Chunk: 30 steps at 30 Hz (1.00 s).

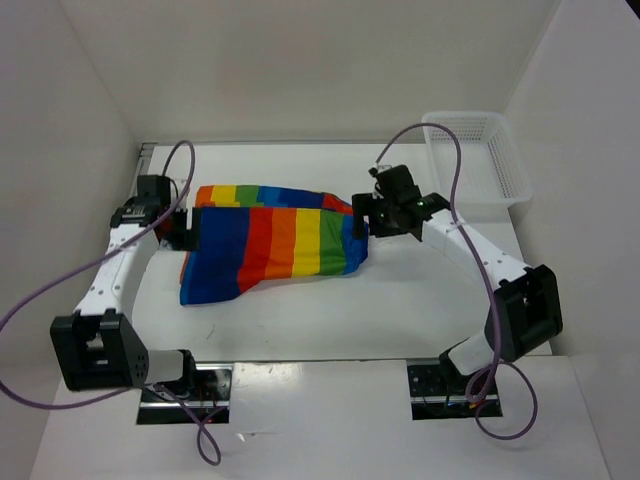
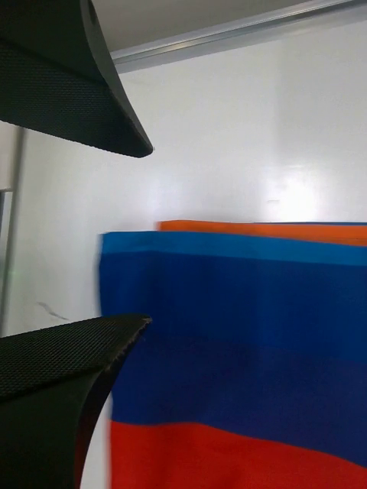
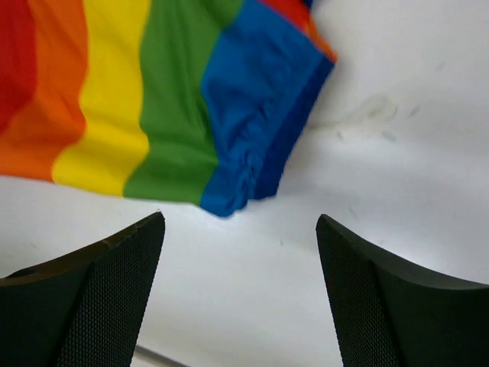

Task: Fold and stack the shorts
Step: Fold the shorts

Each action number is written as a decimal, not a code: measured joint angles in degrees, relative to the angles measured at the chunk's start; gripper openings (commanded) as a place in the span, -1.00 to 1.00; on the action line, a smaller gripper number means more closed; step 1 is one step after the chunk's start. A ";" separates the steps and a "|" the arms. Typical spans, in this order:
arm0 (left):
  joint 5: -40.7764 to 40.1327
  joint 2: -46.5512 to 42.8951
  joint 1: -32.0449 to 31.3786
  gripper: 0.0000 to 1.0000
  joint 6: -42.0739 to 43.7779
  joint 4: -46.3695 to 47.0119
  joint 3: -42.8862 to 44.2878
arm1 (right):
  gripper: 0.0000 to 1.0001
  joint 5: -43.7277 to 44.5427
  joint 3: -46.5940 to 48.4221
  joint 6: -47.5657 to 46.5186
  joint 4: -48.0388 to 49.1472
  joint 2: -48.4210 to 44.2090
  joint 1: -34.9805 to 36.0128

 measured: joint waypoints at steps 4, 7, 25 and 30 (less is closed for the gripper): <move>2.01 12.33 0.00 0.85 0.02 7.06 10.60 | 0.70 0.50 7.50 -1.66 3.39 7.34 -0.79; 5.07 20.52 0.00 0.85 0.00 11.96 16.68 | 0.70 -0.81 10.82 -1.92 7.48 14.82 -2.38; 11.78 40.24 -0.15 0.28 -0.07 21.38 22.75 | 0.70 -17.73 12.13 -0.09 16.52 28.61 -11.39; 13.64 42.60 -0.15 -0.44 0.00 22.97 23.28 | 0.68 -20.63 12.13 0.07 16.70 31.41 -12.85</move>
